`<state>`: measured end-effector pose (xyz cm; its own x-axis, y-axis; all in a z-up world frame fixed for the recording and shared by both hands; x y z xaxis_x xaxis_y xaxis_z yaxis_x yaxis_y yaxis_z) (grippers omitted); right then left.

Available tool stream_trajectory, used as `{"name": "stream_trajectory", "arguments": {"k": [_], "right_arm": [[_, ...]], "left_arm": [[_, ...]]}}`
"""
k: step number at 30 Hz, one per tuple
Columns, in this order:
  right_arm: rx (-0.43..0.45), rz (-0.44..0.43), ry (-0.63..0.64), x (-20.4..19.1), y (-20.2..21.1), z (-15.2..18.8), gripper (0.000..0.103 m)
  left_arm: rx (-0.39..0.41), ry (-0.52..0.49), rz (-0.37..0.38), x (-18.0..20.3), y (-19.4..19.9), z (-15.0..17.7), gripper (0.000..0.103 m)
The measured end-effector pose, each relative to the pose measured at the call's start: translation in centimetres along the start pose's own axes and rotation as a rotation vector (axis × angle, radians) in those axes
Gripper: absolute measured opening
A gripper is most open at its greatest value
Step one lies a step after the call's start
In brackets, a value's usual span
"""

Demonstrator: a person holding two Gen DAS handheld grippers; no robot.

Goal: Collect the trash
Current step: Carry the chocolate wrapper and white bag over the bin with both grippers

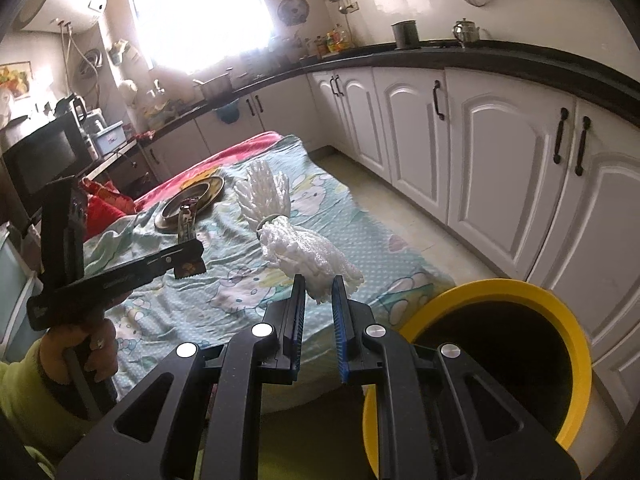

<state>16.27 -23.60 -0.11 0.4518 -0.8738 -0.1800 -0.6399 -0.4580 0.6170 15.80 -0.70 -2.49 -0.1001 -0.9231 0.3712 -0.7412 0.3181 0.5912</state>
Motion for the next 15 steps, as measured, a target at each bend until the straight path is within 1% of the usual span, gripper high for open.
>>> {"name": "stream_trajectory", "arguments": {"k": [9, 15], "right_arm": [[0.025, 0.033, -0.060, 2.0, 2.0, 0.7, 0.013], [0.050, 0.058, -0.101, 3.6, 3.5, 1.2, 0.013]], "left_arm": [[-0.016, -0.079, 0.053, 4.1, -0.4, 0.7, 0.009], [-0.030, -0.122, 0.078, 6.1, -1.0, 1.1, 0.009]]}}
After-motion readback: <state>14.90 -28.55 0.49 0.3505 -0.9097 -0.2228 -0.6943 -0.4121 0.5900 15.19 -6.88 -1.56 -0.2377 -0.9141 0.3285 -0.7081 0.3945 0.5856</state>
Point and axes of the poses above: each gripper's, at about its wrist camera, not at the fingertips, and y roughly against the way its jaws point, x to its right, z to its underside, the point moved 1 cm from there along -y, roughly the way its jaws point, and after that the axes turned 3 degrees about z, right-handed, at the moved point
